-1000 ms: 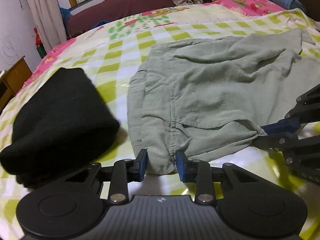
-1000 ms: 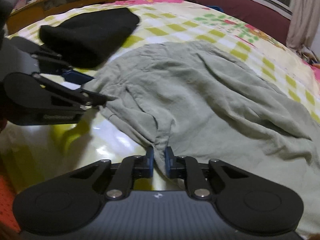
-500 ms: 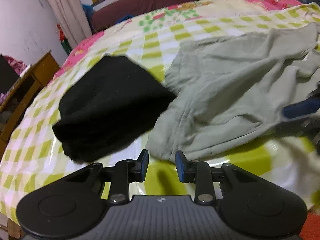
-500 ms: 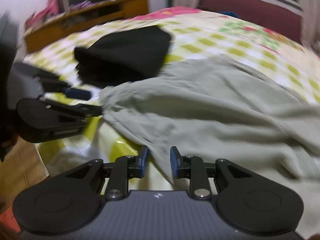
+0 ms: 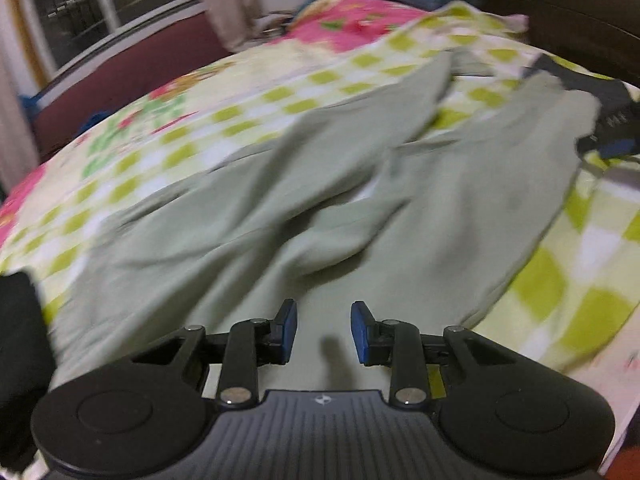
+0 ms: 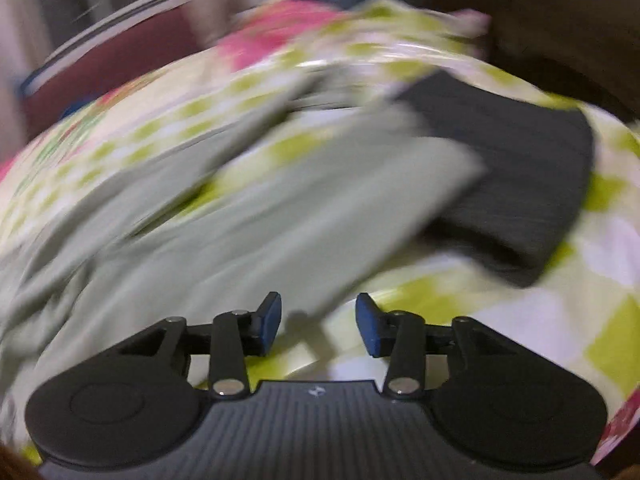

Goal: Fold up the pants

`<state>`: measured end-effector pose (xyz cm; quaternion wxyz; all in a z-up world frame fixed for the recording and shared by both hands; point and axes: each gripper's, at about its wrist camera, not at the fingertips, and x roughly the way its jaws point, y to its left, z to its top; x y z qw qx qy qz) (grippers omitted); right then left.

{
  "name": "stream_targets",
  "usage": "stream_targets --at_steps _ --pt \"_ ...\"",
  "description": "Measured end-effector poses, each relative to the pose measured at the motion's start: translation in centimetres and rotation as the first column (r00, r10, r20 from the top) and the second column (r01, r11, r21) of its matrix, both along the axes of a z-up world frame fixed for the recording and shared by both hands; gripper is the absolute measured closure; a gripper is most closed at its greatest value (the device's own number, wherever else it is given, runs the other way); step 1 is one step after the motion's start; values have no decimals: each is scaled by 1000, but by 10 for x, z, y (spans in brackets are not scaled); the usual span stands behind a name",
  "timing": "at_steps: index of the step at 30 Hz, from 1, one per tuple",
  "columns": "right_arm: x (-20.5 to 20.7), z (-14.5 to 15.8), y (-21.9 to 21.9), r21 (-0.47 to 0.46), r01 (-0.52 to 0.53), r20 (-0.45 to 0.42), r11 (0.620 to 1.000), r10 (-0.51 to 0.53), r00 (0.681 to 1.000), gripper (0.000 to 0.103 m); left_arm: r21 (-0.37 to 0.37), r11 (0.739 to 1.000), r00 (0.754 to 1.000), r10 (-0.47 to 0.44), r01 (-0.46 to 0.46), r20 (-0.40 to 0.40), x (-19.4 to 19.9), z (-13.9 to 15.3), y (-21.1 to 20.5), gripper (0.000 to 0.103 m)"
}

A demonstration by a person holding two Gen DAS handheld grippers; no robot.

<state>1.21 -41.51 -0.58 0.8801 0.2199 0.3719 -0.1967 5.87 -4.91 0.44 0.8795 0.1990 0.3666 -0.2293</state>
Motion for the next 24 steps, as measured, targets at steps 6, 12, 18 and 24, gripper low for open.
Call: stream_targets --at_steps 6,12,18,24 --pt "14 -13 -50 212 121 114 970 -147 982 58 23 998 998 -63 63 -20 5 -5 -43 58" --pt "-2 2 -67 199 143 177 970 -179 968 100 13 999 999 -43 44 -20 12 -8 -45 58" --pt "-15 11 -54 31 99 31 995 -100 995 86 14 1000 1000 9 -10 18 23 -6 -18 58" --pt "-35 53 -9 -282 52 38 958 -43 998 71 48 992 985 110 -117 131 51 14 52 54"
